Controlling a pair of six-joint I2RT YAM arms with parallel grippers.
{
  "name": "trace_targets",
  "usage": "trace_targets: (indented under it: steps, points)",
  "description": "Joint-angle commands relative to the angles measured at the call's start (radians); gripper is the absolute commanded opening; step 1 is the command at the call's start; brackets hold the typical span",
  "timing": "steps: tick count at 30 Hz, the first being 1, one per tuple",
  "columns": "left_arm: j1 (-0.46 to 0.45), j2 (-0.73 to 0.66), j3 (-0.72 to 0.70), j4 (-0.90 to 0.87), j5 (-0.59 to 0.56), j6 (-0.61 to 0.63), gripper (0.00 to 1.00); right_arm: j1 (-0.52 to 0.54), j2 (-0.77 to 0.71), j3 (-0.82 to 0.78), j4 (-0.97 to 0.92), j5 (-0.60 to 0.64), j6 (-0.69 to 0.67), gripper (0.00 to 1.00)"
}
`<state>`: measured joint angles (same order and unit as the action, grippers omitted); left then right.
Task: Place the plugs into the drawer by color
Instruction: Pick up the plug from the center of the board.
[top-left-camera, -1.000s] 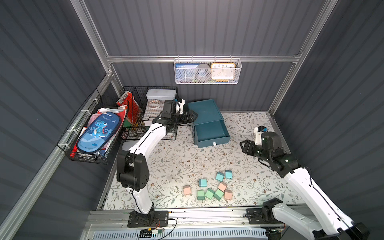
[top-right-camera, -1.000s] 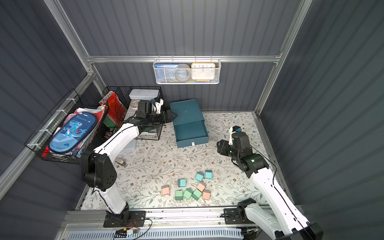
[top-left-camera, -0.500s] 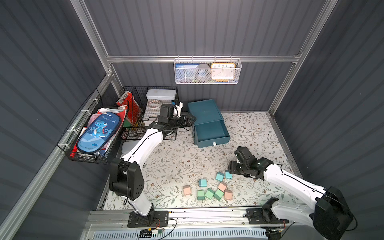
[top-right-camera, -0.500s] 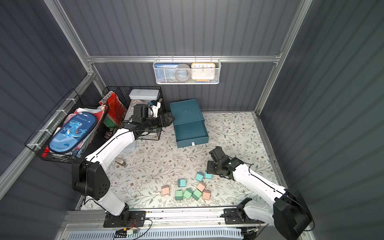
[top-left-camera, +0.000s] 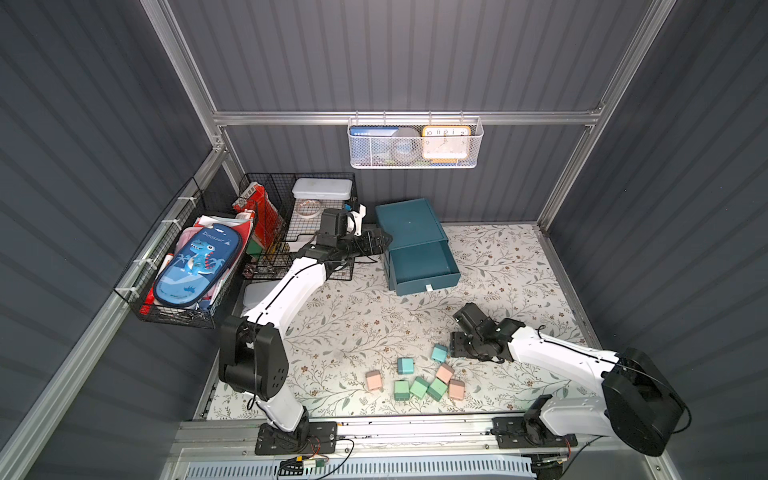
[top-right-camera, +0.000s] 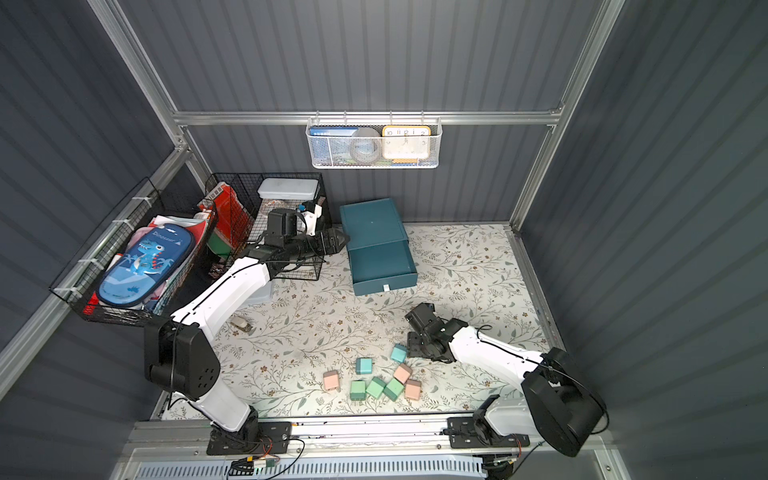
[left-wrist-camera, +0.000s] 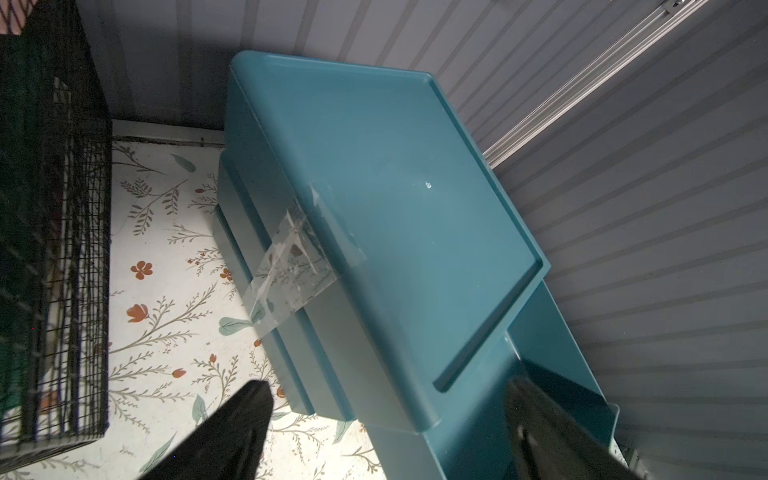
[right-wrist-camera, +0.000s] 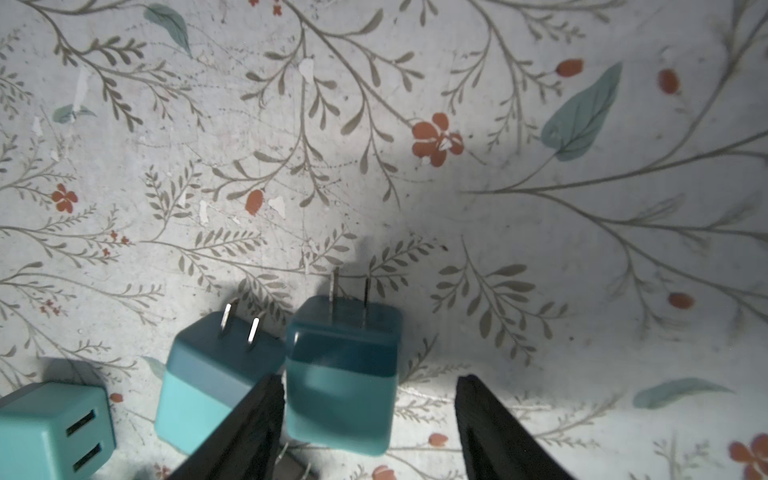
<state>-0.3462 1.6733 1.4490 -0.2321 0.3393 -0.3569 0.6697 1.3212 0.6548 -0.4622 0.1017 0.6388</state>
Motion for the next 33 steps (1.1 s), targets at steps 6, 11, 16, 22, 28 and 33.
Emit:
trace_targets:
  steps: [6, 11, 16, 22, 28, 33]
  points:
    - [0.001, -0.032, -0.021, 0.008, 0.000, 0.028, 0.92, 0.013, 0.028, 0.003, 0.002, 0.036, 0.007, 0.70]
    - [0.001, -0.032, -0.022, 0.008, 0.000, 0.028, 0.92, 0.013, 0.037, -0.001, 0.001, 0.067, 0.013, 0.66]
    - [0.001, -0.032, -0.022, 0.008, 0.000, 0.030, 0.92, 0.014, 0.035, -0.016, 0.002, 0.075, 0.006, 0.60]
    - [0.000, -0.027, -0.022, 0.005, 0.000, 0.030, 0.93, 0.014, 0.070, -0.015, 0.056, 0.081, -0.011, 0.55]
    - [0.001, -0.026, -0.020, 0.001, 0.000, 0.031, 0.93, 0.013, 0.109, -0.012, 0.069, 0.097, -0.018, 0.51]
    - [0.001, -0.026, -0.018, -0.003, -0.042, 0.033, 0.93, 0.013, 0.110, -0.005, 0.046, 0.141, 0.004, 0.44]
